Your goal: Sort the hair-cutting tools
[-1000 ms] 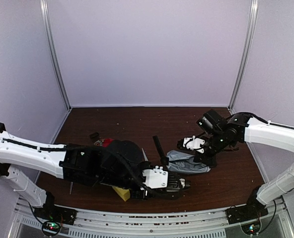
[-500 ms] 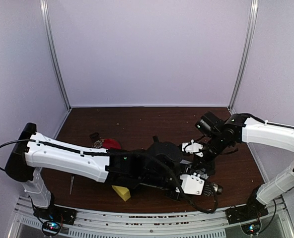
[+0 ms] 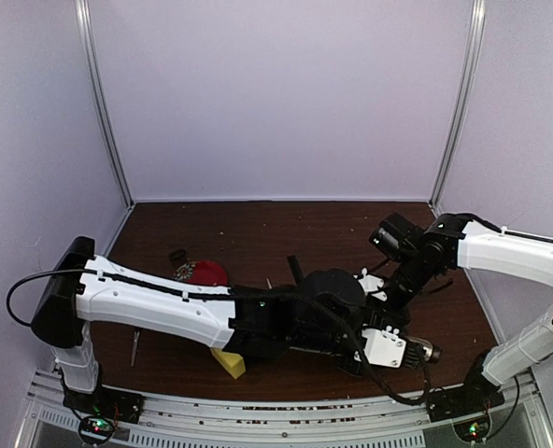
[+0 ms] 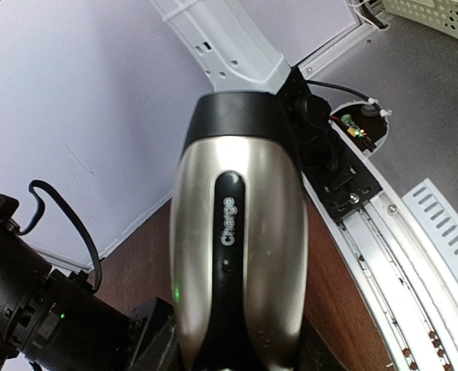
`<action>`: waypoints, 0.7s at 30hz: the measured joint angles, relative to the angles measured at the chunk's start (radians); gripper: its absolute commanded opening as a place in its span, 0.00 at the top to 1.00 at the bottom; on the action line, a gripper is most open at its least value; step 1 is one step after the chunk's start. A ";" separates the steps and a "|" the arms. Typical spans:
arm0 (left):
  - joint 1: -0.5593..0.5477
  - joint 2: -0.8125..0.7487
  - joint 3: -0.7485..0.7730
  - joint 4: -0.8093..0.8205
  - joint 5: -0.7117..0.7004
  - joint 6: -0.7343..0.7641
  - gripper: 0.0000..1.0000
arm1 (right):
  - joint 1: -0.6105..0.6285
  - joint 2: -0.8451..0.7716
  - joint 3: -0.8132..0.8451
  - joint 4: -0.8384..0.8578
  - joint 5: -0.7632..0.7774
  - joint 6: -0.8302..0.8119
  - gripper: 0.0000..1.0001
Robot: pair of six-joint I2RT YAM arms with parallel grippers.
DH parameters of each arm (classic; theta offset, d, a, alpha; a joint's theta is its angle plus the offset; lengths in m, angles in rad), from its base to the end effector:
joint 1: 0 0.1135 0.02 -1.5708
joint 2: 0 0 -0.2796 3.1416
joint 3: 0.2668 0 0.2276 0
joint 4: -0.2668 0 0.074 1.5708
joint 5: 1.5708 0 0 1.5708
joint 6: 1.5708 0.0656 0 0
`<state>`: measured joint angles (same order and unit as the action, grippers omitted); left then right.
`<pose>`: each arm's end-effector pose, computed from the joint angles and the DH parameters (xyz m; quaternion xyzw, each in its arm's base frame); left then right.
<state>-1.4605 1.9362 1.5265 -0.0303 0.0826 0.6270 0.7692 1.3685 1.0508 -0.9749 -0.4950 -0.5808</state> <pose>0.0465 -0.4690 0.2829 0.7403 0.4052 -0.2486 0.4754 0.1416 0.1805 0.2492 -0.6265 0.7284 0.2542 0.1110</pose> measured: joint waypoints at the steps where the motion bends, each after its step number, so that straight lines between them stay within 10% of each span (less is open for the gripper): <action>1: 0.000 0.003 -0.008 0.029 -0.015 0.000 1.00 | 0.000 0.000 0.000 -0.002 -0.004 0.000 1.00; 21: -0.006 0.078 -0.270 0.357 -0.269 0.065 1.00 | 0.003 0.008 0.014 -0.055 -0.039 -0.041 1.00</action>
<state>-1.4662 2.0144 1.2568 0.3264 -0.1860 0.6918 0.7727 1.3766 1.0649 -1.0302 -0.5335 -0.6216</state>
